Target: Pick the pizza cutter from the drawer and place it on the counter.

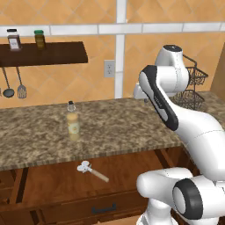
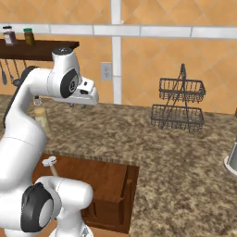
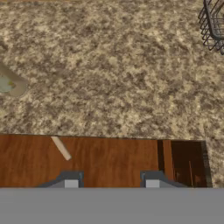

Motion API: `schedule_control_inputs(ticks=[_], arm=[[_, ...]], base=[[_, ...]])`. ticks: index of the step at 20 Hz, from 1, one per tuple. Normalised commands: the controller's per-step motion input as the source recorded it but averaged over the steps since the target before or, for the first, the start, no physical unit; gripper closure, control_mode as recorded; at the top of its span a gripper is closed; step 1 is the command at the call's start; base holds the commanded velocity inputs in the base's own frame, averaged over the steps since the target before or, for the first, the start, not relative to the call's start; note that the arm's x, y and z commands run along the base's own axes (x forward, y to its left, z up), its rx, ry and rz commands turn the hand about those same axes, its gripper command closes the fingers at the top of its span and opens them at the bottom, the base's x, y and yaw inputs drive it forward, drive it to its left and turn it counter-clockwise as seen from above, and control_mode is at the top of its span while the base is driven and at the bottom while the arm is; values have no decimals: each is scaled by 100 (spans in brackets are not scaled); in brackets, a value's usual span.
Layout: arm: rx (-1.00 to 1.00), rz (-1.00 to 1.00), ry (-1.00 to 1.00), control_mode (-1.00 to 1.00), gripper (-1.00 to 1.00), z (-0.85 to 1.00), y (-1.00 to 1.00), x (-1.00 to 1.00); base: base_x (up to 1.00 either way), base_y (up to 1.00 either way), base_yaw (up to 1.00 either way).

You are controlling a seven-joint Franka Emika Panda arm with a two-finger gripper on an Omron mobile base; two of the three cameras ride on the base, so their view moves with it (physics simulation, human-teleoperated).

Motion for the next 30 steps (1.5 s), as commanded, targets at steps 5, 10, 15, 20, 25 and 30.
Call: schedule_control_inputs(ticks=[5,10,15,20,25,30], arm=[[0,0,0,-100,-100,0,0,-16],[0,0,0,100,-100,0,3,-21],[0,0,0,100,-100,0,0,0],[0,0,0,100,-100,0,0,0],[0,0,0,100,-100,0,0,0],[0,0,0,100,-100,0,0,0]], base=[[0,0,0],[-34,28,5],[-31,91,14],[-2,100,6],[-1,100,8],[0,100,4]])
